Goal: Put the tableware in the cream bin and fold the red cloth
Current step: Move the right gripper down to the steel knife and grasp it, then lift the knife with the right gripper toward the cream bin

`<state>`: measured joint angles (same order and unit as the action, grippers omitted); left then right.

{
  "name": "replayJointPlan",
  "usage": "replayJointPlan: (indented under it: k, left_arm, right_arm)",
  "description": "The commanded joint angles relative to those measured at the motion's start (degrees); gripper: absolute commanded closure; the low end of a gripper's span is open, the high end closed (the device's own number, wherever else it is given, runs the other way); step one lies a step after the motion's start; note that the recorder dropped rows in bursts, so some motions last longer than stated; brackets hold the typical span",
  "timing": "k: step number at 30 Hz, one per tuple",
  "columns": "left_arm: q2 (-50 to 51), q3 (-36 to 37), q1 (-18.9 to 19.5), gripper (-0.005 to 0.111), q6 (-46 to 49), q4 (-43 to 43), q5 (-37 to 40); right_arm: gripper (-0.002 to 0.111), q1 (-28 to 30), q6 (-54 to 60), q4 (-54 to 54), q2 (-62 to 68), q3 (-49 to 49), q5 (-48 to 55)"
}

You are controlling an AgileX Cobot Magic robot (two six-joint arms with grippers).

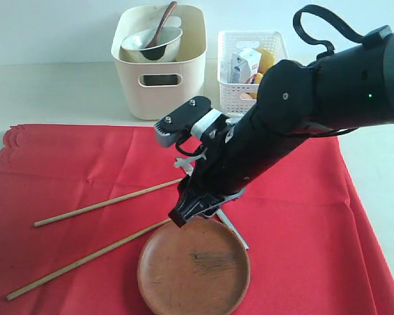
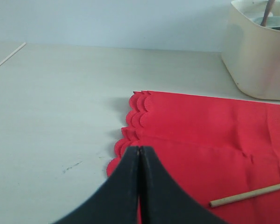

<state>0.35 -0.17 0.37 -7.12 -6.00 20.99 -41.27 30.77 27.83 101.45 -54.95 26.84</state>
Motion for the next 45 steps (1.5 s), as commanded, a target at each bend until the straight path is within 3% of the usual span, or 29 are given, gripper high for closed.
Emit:
replayJointPlan:
  k: [1,14,31,45]
  left_arm:
    - [-0.3,0.2,-0.4,0.107,0.0,0.1,-0.4]
    - [-0.3,0.2,-0.4,0.107,0.0,0.1,-0.4]
    - [-0.3,0.2,-0.4,0.107,0.0,0.1,-0.4]
    - [-0.3,0.2,-0.4,0.107,0.0,0.1,-0.4]
  right_arm:
    - [0.059,0.1,-13.0,-9.1,3.2,0.4,-10.7]
    - [0.059,0.1,-14.3,-15.5,10.2,0.2,-17.1]
    - [0.060,2.6,-15.6,-21.5,12.3,0.2,-13.5]
    - [0.103,2.6,-15.8,-21.5,12.3,0.3,-11.5]
